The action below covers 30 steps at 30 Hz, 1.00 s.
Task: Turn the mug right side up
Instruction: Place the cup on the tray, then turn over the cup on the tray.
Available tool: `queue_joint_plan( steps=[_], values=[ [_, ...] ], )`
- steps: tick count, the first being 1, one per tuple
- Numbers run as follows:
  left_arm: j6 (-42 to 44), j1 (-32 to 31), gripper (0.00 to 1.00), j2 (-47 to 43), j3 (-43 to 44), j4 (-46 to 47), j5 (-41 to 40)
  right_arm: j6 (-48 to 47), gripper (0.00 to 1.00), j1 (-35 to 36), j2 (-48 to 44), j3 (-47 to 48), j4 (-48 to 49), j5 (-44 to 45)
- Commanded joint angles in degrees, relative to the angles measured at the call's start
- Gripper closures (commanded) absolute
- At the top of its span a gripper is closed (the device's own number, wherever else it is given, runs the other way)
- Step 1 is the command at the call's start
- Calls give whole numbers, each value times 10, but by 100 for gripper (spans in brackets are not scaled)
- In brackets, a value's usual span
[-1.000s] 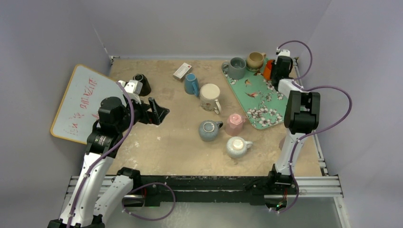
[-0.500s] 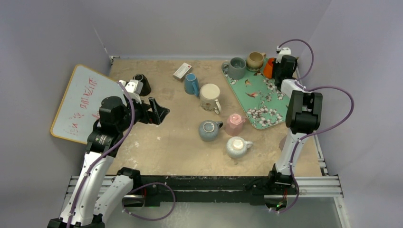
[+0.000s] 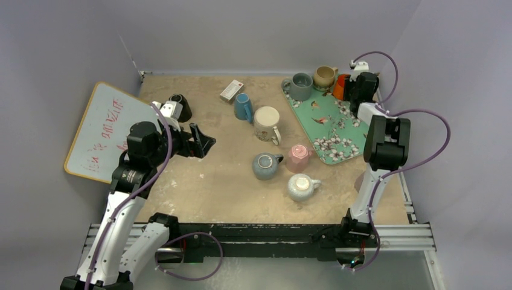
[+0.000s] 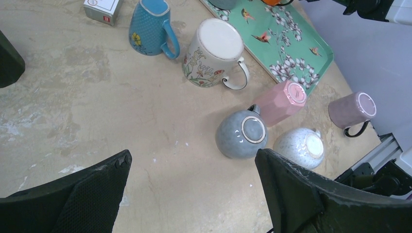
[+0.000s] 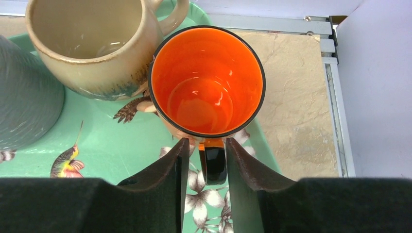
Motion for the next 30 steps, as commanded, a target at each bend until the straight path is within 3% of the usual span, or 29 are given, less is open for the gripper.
queue_joint_plan(
  steps=[1, 10, 16, 19, 26, 30],
  values=[
    [7, -1, 0, 3, -4, 5, -3, 27, 62, 0, -60, -19, 8, 14],
    [7, -1, 0, 12, -1, -13, -53, 176, 47, 3, -178, -75, -55, -25],
    [-10, -1, 2, 52, 11, -8, -84, 256, 34, 53, -288, -153, -86, -38],
    [-12, -1, 3, 99, 43, -19, -103, 270, 29, 100, -352, -189, -95, -27],
    [-24, -1, 7, 211, 135, 8, -83, 335, 3, 193, -490, -273, -93, 7],
    [-5, 0, 9, 287, 206, -16, -162, 357, 1, 225, -527, -299, -109, -14]
  ],
)
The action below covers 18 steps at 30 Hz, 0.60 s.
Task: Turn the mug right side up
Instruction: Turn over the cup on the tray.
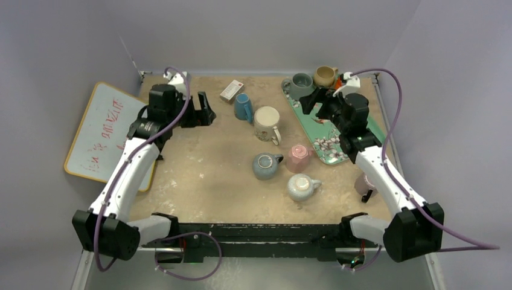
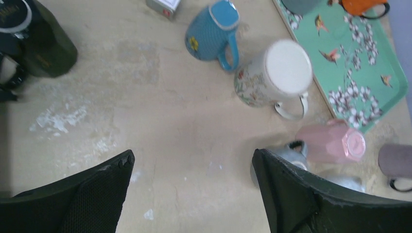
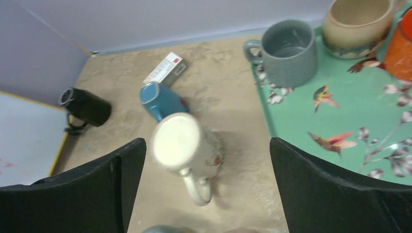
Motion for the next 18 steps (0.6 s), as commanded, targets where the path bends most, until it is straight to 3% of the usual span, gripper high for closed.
queue_joint_plan(
  steps=[1, 3, 6, 8, 11, 15, 18],
  values=[
    [26, 1, 10, 51, 60, 41, -35, 53, 1, 22, -34, -27, -11, -8],
    [42, 2, 11, 65, 40, 95, -1, 67, 1, 28, -45, -44, -11, -34],
    [67, 25, 10, 124, 75, 86, 15, 87, 1, 36, -71, -78, -2, -56],
    [48, 80, 14, 162, 92, 84, 49, 96, 1, 36, -86, -100, 10, -62],
    [-5, 160, 18, 186, 65, 151, 143, 90, 1, 36, -92, -100, 7, -68],
    [4, 200, 15, 229, 84, 151, 130, 85, 1, 36, -93, -98, 5, -75],
    [27, 211, 13, 255, 103, 144, 77, 78, 1, 36, -92, -101, 6, -75]
  ],
)
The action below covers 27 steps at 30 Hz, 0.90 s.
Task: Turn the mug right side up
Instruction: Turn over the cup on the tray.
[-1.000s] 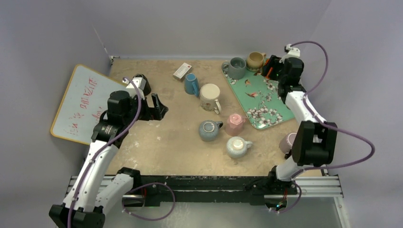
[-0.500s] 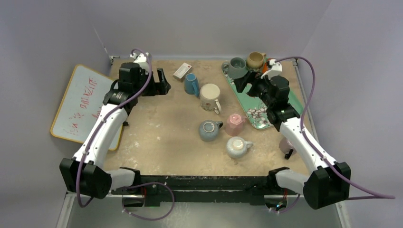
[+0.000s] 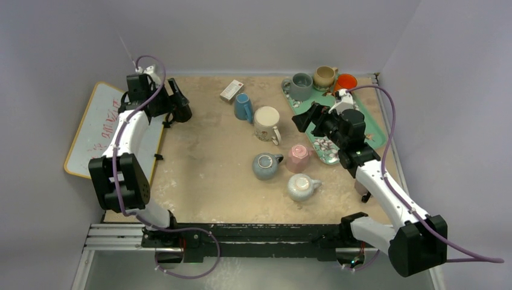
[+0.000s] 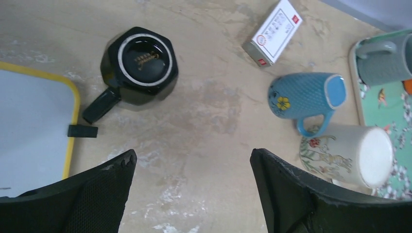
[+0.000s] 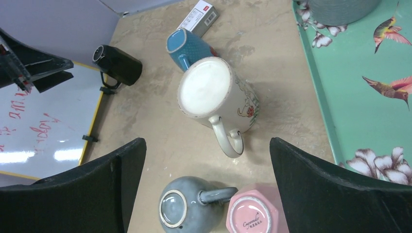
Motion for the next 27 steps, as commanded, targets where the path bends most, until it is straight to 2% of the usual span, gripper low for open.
queue_joint_plan(
  steps=[1, 7, 16, 27],
  values=[
    [25, 7, 12, 26, 34, 36, -34, -6, 1, 1, -12, 4, 14, -12],
    [61, 23, 11, 73, 40, 109, -2, -15, 1, 1, -21, -3, 11, 6],
    [106, 23, 6, 151, 75, 110, -18, -29, 1, 1, -17, -3, 11, 20],
    [100, 22, 5, 189, 73, 126, 38, -38, 1, 2, -36, -12, 13, 51]
  ],
)
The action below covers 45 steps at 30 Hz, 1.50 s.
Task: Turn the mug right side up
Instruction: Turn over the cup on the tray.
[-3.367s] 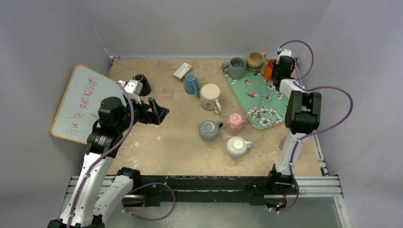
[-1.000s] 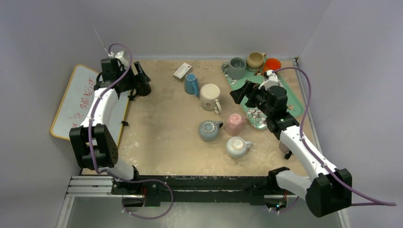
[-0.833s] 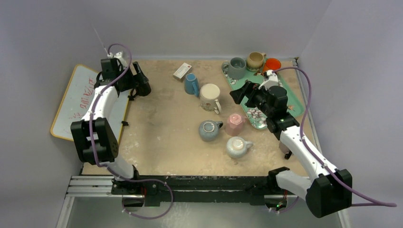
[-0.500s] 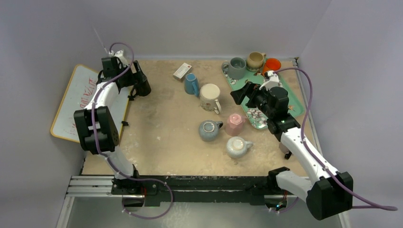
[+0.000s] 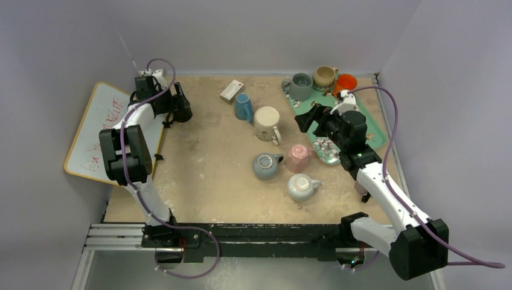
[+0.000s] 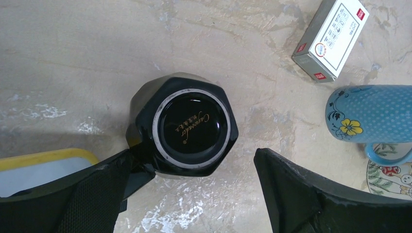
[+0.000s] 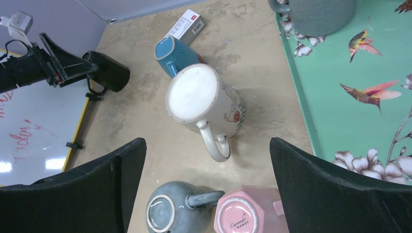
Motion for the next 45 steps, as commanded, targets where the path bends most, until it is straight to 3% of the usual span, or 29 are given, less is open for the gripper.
queue_joint_plan(
  steps=[1, 9, 18, 31, 45],
  values=[
    [9, 1, 5, 10, 22, 26, 38, -14, 1, 1, -28, -9, 16, 31],
    [13, -19, 11, -1, 13, 8, 24, -13, 1, 1, -29, -13, 19, 30],
    [64, -56, 32, -9, 19, -21, -53, -8, 1, 1, -17, -11, 16, 10],
    [76, -64, 58, 14, 24, -18, -64, -13, 1, 1, -25, -12, 11, 10],
    [83, -85, 69, 52, 53, -23, -103, -14, 1, 2, -28, -12, 10, 11]
  ],
)
